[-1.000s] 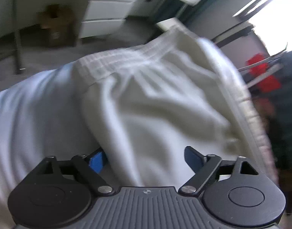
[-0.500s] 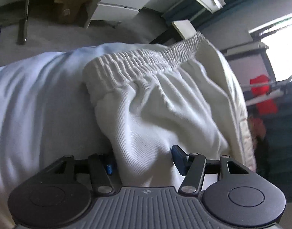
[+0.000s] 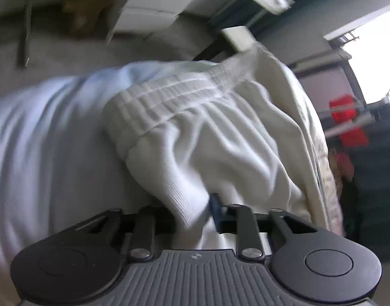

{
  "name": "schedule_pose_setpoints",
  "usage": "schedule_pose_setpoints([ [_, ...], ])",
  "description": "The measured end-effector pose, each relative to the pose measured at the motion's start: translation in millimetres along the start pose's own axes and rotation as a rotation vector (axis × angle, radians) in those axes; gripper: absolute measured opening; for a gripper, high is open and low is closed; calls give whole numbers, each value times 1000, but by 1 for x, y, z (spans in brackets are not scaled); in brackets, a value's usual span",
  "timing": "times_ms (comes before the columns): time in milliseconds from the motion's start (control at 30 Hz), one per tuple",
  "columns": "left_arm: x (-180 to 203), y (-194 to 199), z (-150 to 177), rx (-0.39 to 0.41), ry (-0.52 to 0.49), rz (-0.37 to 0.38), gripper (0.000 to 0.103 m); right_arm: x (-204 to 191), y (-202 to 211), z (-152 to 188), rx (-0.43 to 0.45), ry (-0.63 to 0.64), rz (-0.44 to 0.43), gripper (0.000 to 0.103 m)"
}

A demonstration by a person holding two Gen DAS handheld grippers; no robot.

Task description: Fold clothes

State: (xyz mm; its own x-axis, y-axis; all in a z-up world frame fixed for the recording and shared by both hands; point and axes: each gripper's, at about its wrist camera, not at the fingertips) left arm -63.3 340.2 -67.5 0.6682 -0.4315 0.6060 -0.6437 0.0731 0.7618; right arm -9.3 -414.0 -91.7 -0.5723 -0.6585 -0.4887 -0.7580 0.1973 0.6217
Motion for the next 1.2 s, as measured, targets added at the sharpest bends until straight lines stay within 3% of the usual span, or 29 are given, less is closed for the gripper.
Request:
schedule_pose_setpoints([
  [167,5,-1,-1,11,-23,-13,33,28,7,-5,86,-134,109,76],
  [267,13,-2,-1,35,-70,-31,24,49,15,-8,166,-228,185,77],
  [333,13,-11,-6,48,-84,-18,14,58,11,-6,156,-275,211,77],
  [567,5,-5,-12,81,-38,85,9,91,-3,2,110,-436,296,78],
  [667,0,-2,-13,82,-7,116,9,84,-15,8,64,-409,204,79],
  [867,-8,-7,-15,55,55,125,9,88,-24,13,5,-611,-307,77],
  [967,-12,-11,-16,38,81,123,9,103,-4,10,104,-616,-48,78],
  [1067,-13,-15,-18,31,100,128,9,132,5,11,155,-761,98,78],
  [1200,-14,-20,-18,26,106,122,9,136,-13,5,152,-811,57,78],
])
Point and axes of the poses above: each gripper's, at about its wrist camera, not at the fingertips, and y roughly against the way its jaws point, x to its right, z to its underside
